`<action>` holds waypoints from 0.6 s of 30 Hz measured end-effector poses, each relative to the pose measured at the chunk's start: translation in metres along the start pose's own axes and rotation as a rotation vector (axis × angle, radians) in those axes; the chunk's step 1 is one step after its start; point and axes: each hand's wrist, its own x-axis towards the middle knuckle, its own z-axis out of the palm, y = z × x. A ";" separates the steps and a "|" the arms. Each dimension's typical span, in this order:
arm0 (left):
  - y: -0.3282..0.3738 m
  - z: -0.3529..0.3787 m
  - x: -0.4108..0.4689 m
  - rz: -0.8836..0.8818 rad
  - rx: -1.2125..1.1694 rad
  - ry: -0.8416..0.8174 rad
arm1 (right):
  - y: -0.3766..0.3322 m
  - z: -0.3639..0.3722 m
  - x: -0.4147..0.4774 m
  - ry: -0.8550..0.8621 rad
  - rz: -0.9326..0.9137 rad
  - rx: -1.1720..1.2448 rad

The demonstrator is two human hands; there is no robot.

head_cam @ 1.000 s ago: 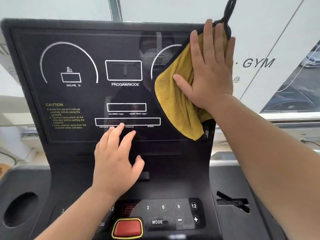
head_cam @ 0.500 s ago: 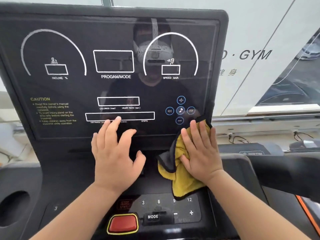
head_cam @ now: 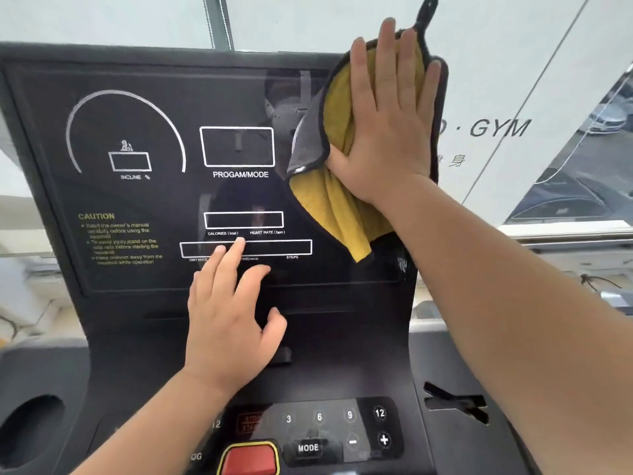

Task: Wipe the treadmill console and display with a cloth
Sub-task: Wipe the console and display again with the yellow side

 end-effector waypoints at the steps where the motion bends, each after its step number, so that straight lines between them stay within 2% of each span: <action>1: -0.001 0.000 -0.001 0.003 -0.029 0.004 | -0.011 -0.001 0.004 -0.001 -0.029 0.001; 6: -0.010 -0.001 -0.007 0.062 -0.098 0.057 | -0.052 0.011 -0.025 -0.006 -0.352 0.014; 8: -0.017 -0.001 -0.012 0.072 -0.079 0.062 | -0.046 0.018 -0.049 -0.015 -0.409 0.027; 13: -0.021 0.004 -0.035 0.071 -0.045 0.022 | -0.005 0.033 -0.119 -0.067 -0.312 0.065; 18: -0.022 0.006 -0.059 0.053 -0.030 -0.025 | 0.011 0.048 -0.201 -0.234 -0.148 0.097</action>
